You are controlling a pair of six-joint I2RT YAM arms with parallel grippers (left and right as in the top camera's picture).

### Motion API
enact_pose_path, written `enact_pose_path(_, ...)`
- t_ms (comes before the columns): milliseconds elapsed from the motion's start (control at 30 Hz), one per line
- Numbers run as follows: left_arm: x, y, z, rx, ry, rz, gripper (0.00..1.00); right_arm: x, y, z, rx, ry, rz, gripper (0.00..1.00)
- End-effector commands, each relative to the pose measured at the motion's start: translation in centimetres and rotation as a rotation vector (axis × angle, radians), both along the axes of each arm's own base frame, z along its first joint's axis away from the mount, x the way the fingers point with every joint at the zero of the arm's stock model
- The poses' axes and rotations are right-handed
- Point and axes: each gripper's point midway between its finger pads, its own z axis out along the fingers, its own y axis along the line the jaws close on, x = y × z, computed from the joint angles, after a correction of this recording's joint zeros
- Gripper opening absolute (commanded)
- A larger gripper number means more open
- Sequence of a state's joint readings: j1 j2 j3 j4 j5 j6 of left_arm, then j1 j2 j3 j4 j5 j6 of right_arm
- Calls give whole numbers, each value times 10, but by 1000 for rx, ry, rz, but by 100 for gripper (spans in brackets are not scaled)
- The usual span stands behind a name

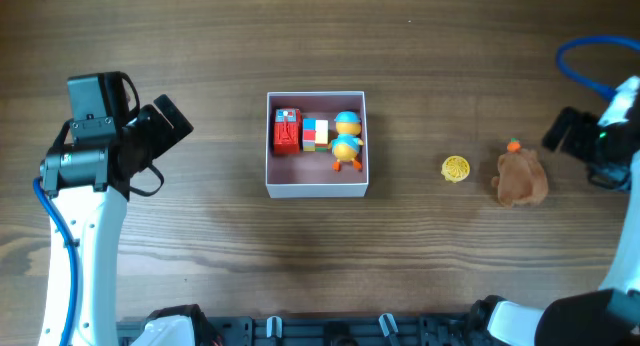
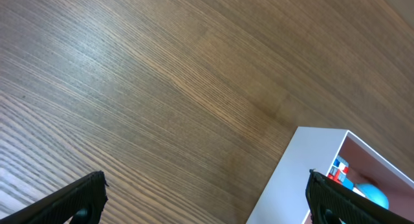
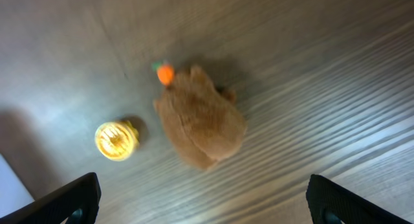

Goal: Pack container
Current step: 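Reach the right gripper to the brown plush bear and grasp it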

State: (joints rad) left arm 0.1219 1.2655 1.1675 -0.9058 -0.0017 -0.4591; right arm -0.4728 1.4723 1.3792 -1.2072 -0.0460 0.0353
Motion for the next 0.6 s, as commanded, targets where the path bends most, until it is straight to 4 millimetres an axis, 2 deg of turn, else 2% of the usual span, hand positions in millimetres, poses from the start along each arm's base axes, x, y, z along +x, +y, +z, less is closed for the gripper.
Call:
enact_pose_path(0, 1, -1, 10, -23, -31, 18, 100, 2, 1, -29, -74, 72, 122, 100)
enact_pose_path(33, 1, -1, 10, -23, -31, 18, 100, 5, -8, -32, -137, 80, 115, 100)
enact_pose_path(67, 1, -1, 10, -23, -31, 18, 100, 12, -9, -37, -150, 57, 141, 100)
enact_pose_path(167, 1, -1, 10, -23, -31, 18, 100, 20, 3, -56, -77, 68, 262, 100)
enact_pose_path(333, 1, -1, 10, -23, -31, 18, 100, 18, 7, -103, 13, 197, 290, 100)
enact_pose_path(467, 1, -1, 10, -22, -31, 18, 100, 16, 19, -129, 101, 250, 312, 99)
enact_pose_path(567, 1, -1, 10, -22, -31, 18, 100, 10, 27, -145, 125, 294, 327, 93)
